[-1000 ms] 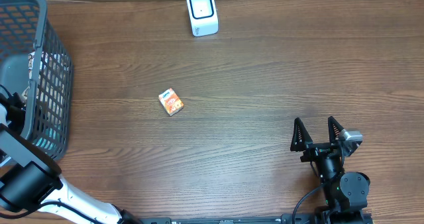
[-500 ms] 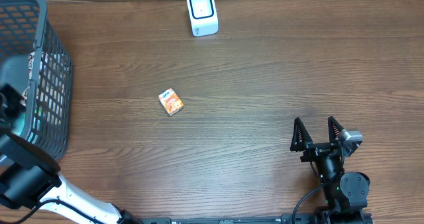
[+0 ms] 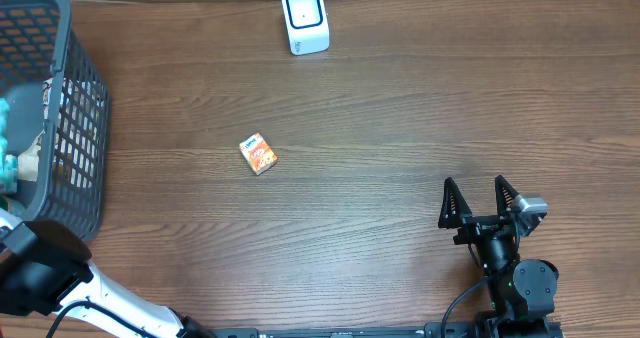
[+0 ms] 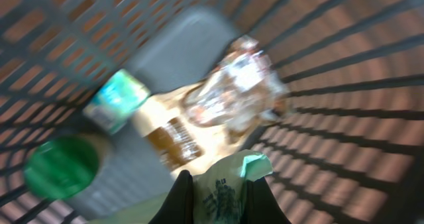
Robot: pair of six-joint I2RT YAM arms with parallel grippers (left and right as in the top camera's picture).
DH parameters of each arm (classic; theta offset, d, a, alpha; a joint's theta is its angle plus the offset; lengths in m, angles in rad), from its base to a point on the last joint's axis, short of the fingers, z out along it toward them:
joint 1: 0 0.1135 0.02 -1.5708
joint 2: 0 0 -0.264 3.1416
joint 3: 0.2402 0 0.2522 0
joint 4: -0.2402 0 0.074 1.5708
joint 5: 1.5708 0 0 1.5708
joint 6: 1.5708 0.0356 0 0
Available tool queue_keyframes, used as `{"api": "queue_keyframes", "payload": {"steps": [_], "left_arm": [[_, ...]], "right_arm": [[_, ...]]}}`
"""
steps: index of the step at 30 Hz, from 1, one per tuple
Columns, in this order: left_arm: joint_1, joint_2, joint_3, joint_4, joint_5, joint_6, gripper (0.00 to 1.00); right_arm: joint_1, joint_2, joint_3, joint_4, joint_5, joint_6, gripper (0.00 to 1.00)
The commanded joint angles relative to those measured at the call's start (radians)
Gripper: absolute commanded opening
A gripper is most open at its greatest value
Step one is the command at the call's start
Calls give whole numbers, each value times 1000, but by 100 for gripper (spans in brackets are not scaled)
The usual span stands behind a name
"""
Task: Scan the item barcode
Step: 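Lift the teal packet and hold it up to the white scanner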
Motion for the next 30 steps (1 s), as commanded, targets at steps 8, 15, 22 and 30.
{"api": "queue_keyframes", "payload": {"steps": [8, 15, 22, 30], "left_arm": [[-47, -199, 216, 29, 439, -119, 4], [-346, -320, 226, -31, 364, -89, 4], [-768, -280, 185, -224, -3, -34, 4], [-1083, -113, 87, -248, -106, -22, 4]], "right_arm": [[4, -12, -11, 6, 13, -1, 100], [4, -12, -11, 6, 13, -1, 100], [4, -12, -11, 6, 13, -1, 100], [4, -12, -11, 6, 13, -1, 100]]}}
